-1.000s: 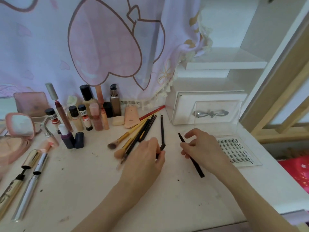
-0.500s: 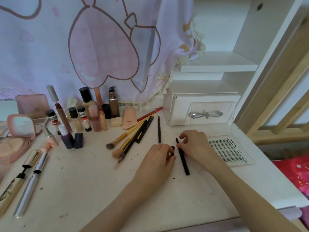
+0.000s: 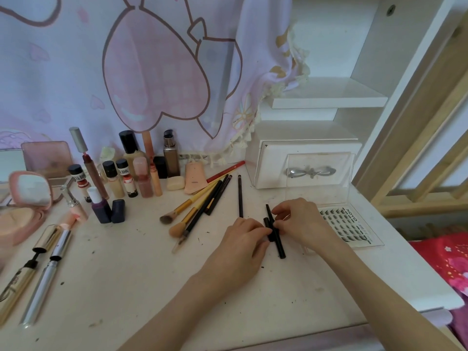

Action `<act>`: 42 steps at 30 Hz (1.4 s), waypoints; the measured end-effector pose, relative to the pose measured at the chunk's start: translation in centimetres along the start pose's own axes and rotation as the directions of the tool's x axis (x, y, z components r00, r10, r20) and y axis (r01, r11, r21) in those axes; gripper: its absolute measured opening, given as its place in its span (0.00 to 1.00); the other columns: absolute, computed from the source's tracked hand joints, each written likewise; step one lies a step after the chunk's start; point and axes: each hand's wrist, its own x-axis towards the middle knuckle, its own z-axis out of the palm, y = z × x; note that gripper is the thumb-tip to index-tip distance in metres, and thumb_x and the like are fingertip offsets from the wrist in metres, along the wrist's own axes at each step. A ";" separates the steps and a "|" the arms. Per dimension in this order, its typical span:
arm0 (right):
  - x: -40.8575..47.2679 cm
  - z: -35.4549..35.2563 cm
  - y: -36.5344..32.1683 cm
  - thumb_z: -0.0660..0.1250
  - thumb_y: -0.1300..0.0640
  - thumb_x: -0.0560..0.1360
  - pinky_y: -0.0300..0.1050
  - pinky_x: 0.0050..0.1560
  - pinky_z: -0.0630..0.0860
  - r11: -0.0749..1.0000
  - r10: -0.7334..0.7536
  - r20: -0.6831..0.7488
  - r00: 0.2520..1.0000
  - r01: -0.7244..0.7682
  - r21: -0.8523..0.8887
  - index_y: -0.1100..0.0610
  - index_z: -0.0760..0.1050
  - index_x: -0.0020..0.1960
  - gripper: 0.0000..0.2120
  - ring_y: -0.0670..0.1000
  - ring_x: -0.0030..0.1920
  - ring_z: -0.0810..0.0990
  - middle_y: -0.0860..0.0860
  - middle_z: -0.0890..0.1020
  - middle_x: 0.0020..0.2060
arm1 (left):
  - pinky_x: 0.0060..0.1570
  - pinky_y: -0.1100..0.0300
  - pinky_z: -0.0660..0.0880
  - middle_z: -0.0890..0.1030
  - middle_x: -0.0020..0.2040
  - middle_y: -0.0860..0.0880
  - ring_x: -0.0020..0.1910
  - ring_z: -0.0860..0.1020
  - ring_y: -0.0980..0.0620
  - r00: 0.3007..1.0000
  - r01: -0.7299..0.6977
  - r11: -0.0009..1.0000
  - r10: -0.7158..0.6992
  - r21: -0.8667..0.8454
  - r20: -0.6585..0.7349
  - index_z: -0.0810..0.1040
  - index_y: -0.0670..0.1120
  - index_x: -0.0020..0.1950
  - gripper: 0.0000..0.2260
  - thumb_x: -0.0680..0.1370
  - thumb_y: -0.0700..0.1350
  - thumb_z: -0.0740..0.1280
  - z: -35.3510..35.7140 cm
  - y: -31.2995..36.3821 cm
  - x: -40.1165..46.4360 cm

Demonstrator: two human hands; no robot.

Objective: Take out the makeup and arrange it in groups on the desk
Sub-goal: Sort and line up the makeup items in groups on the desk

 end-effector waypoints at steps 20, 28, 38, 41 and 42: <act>5.3 4.4 -6.7 0.60 0.60 0.76 0.40 0.29 0.64 0.981 -0.014 0.014 1.000 0.016 -0.192 0.56 0.60 0.33 0.15 0.52 0.38 0.72 0.49 0.67 0.31 | 0.48 0.59 0.70 0.78 0.49 0.47 0.49 0.74 0.49 0.883 0.122 0.975 -0.021 0.184 -0.470 0.81 0.43 0.50 0.07 0.73 0.36 0.69 -6.6 -8.5 -0.6; 4.1 1.7 -7.2 0.64 0.59 0.74 0.36 0.29 0.66 0.948 0.052 0.075 0.996 -0.073 0.310 0.59 0.71 0.32 0.12 0.47 0.26 0.70 0.50 0.74 0.25 | 0.54 0.65 0.65 0.74 0.53 0.57 0.53 0.67 0.60 0.881 0.182 0.983 -0.174 -0.023 -0.440 0.77 0.50 0.58 0.10 0.77 0.46 0.64 -7.4 -8.2 -1.2; 1.1 3.4 -8.2 0.64 0.66 0.75 0.38 0.29 0.61 0.270 -0.183 0.219 0.958 -0.166 0.948 0.61 0.77 0.39 0.08 0.47 0.27 0.67 0.53 0.72 0.27 | 0.42 0.77 0.68 0.76 0.40 0.62 0.44 0.73 0.71 0.885 0.140 0.931 -0.270 -0.336 -0.380 0.70 0.60 0.43 0.12 0.74 0.43 0.68 -7.7 -5.2 -1.5; 0.8 3.7 -8.0 0.63 0.64 0.76 0.37 0.28 0.62 0.176 -0.158 0.178 0.971 -0.150 0.973 0.61 0.77 0.38 0.09 0.46 0.26 0.68 0.53 0.73 0.27 | 0.42 0.78 0.68 0.75 0.40 0.62 0.44 0.73 0.70 0.878 0.151 0.946 -0.262 -0.288 -0.400 0.70 0.60 0.43 0.12 0.74 0.43 0.67 -7.7 -5.5 -1.5; 0.7 3.8 -7.9 0.63 0.65 0.76 0.36 0.27 0.63 0.168 -0.150 0.162 0.975 -0.136 0.976 0.62 0.77 0.39 0.09 0.46 0.26 0.68 0.54 0.73 0.27 | 0.42 0.77 0.68 0.75 0.40 0.61 0.45 0.73 0.69 0.886 0.151 0.953 -0.248 -0.261 -0.392 0.70 0.60 0.43 0.11 0.75 0.43 0.67 -7.6 -5.6 -1.5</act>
